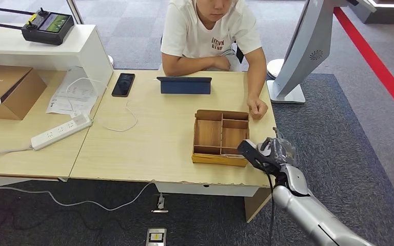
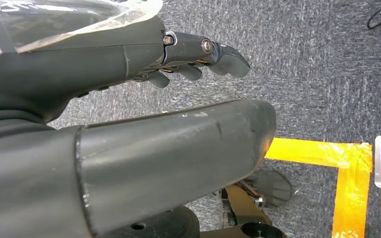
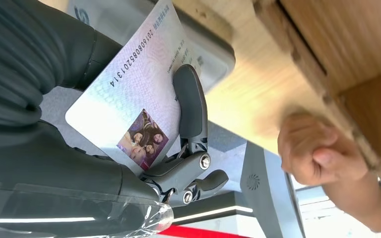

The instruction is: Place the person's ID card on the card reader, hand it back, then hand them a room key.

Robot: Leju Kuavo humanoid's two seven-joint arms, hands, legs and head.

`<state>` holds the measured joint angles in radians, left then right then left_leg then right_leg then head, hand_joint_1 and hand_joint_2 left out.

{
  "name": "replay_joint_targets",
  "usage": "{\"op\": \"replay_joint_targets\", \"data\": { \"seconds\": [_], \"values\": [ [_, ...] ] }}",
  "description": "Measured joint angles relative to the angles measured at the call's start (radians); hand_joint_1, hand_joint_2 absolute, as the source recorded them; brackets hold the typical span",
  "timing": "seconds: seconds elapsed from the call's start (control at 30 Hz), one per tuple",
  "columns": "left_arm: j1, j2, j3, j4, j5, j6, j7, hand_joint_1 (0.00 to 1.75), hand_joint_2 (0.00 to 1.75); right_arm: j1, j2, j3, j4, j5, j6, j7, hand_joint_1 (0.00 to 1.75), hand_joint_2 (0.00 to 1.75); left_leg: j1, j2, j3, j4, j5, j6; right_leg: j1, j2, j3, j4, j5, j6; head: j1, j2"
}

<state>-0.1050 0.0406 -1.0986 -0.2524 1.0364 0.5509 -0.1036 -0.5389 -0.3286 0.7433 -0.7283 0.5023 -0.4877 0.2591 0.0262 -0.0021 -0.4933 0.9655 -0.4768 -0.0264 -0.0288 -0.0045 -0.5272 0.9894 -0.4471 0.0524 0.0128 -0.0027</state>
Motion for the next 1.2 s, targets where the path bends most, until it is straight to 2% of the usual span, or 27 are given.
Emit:
{"op": "replay_joint_targets", "data": {
  "seconds": [0.37, 0.67, 0.97, 1.2],
  "values": [
    [0.0, 0.003, -0.005, -0.001, 0.02, 0.005, 0.013, 0.0, 0.0, -0.051, -0.056, -0.009, -0.045, -0.007, -0.023, 0.039, 1.75, 1.75, 0.0, 0.0, 0.0, 0.0, 0.0, 0.0, 0.0, 0.0, 0.0, 0.0, 0.0, 0.0, 0.0, 0.0],
    [0.0, 0.005, -0.007, -0.007, 0.03, 0.003, 0.01, 0.0, 0.0, -0.047, -0.095, -0.015, -0.049, -0.019, -0.033, 0.045, 1.75, 1.75, 0.0, 0.0, 0.0, 0.0, 0.0, 0.0, 0.0, 0.0, 0.0, 0.0, 0.0, 0.0, 0.0, 0.0],
    [-0.002, 0.007, -0.029, -0.01, 0.024, 0.005, 0.01, 0.0, 0.0, -0.051, -0.095, -0.025, -0.14, 0.054, -0.087, 0.009, 1.75, 1.75, 0.0, 0.0, 0.0, 0.0, 0.0, 0.0, 0.0, 0.0, 0.0, 0.001, 0.0, 0.0, 0.0, 0.0],
    [-0.008, 0.011, -0.069, -0.023, 0.015, 0.005, 0.009, 0.0, 0.0, -0.127, -0.064, -0.019, -0.247, 0.126, -0.061, 0.015, 1.75, 1.75, 0.0, 0.0, -0.002, 0.0, 0.002, -0.001, 0.0, 0.0, -0.001, 0.001, 0.002, 0.0, 0.0, 0.0]
  ]
}}
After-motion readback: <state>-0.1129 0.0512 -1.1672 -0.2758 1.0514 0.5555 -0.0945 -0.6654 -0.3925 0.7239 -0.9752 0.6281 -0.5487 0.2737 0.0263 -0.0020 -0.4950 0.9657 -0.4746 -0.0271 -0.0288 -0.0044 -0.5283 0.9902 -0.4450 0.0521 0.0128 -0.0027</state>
